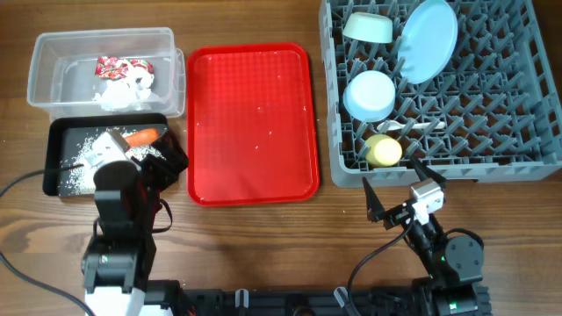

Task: Sort waste into correct bins and load items into the dishwasher rack

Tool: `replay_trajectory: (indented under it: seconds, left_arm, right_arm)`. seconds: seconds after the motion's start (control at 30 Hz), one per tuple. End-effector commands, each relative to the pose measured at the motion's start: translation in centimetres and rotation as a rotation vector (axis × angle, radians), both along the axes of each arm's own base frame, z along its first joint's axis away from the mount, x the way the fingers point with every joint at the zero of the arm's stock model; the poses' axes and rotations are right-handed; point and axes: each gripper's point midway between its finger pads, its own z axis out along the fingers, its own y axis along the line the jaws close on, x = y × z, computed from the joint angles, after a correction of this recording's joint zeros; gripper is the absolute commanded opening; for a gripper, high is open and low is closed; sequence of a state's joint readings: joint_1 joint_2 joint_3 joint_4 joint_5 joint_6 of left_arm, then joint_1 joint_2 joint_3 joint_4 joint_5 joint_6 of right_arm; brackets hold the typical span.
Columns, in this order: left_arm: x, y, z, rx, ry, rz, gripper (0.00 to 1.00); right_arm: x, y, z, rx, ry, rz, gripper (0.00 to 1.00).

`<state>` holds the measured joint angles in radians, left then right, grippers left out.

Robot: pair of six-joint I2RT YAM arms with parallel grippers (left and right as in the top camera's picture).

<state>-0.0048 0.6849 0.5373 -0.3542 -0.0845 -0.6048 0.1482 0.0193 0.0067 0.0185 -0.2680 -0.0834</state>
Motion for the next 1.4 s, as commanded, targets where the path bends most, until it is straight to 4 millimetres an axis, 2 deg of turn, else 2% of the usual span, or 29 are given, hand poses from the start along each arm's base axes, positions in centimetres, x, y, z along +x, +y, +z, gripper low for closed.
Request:
replay_trajectory:
  seconds: [0.0, 0.17, 0.37, 0.57, 0.67, 0.77, 0.87, 1.37]
  left_arm:
    - [-0.9, 0.0, -0.4, 0.042, -0.060, -0.013, 1.00]
    - [-2.0, -1.2, -1.2, 0.161, -0.120, -0.105, 1.00]
    - [-2.6, -1.6, -3.4, 0.159, -0.277, -0.105, 1.00]
    - [-3.1, -1.7, -3.8, 0.176, -0.325, -0.109, 1.00]
    - [-3.3, -1.7, -4.6, 0.174, -0.338, -0.109, 1.00]
    - [-3.3, -1.7, -4.0, 0.178, -0.366, -0.104, 1.00]
    - [-3.6, -1.8, -2.3, 0.169, -0.439, -0.106, 1.00]
    - [-3.6, -1.8, -2.5, 0.162, -0.434, -0.104, 0.99]
  right_arm:
    - [-0.1, 0.0, 0.3, 0.013, -0.009, 0.000, 1.00]
    - [-0.1, 0.0, 0.3, 0.012, -0.008, 0.000, 1.00]
    - [-0.1, 0.0, 0.3, 0.013, -0.009, 0.000, 1.00]
    - [-0.1, 0.0, 0.3, 0.012, -0.008, 0.000, 1.00]
    - [-0.1, 0.0, 0.3, 0.012, -0.008, 0.000, 1.00]
    - [-0.1, 0.0, 0.3, 0.012, -0.008, 0.000, 1.00]
    - [-0.1, 0.0, 0.3, 0.012, -0.008, 0.000, 1.00]
    - [-0.1, 0.0, 0.3, 0.012, -0.008, 0.000, 1.00]
